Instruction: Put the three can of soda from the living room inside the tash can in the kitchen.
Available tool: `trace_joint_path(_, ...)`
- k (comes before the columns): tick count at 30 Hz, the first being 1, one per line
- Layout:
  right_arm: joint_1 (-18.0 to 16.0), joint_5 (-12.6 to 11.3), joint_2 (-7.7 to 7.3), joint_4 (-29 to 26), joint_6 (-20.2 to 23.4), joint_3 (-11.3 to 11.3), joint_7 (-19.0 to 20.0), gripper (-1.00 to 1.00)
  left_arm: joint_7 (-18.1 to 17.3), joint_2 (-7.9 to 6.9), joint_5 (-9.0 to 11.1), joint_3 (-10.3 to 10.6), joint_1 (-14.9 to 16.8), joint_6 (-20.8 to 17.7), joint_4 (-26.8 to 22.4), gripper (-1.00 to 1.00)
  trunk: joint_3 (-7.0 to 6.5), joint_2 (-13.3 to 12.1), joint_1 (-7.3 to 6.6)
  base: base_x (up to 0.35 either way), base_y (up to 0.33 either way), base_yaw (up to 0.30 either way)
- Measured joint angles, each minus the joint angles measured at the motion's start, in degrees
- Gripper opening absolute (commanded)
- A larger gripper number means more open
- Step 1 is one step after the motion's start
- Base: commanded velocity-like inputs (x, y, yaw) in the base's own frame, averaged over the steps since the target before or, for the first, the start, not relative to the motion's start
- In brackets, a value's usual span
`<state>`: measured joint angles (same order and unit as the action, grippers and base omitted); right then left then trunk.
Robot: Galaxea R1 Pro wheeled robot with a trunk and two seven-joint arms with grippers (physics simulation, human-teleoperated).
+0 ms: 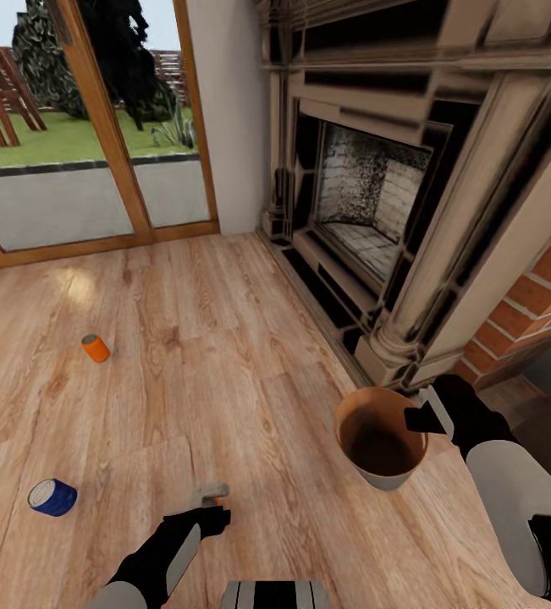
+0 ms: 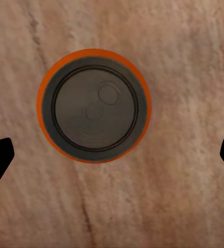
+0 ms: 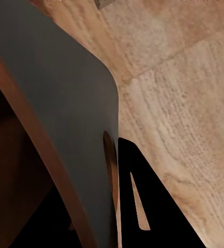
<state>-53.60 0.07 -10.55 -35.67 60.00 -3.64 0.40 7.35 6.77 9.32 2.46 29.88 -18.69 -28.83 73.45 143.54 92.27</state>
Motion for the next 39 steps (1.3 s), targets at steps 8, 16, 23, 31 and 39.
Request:
trace_joint_path(8,0.06,0.16,0.17,-0.39,0.0,0.18,0.05,-1.0,-0.06,0.02,0.0,0.03,0.0,-0.1,0.0,1.0,0.0,0.0,0.0,0.021,0.0,0.0)
trace_joint_path(16,0.12,-0.57,0.5,-0.76,-0.01,1.37,4.15,-1.0,-0.08,0.0,-0.07,0.0,0.0,0.02,0.0,1.0,0.0,0.0,0.0,0.155,0.016,0.0)
trace_joint_path(23,0.12,0.64,0.43,-0.78,-0.04,2.88,5.98,-1.0,-0.13,0.0,-0.06,0.0,0.0,0.12,-0.03,1.0,0.0,0.0,0.0,0.023,0.003,0.0)
trace_joint_path(31,0.15,0.53,0.36,-0.79,-0.04,3.08,6.37,-1.0,-0.11,0.21,-0.01,0.01,0.0,0.14,-0.08,1.0,0.0,0.0,0.0,0.003,0.0,0.0)
trace_joint_path(39,0.14,0.41,0.27,-0.79,-0.04,3.15,6.54,-1.0,-0.06,0.23,0.0,0.0,0.0,0.14,-0.09,1.0,0.0,0.0,0.0,0.0,0.0,0.0)
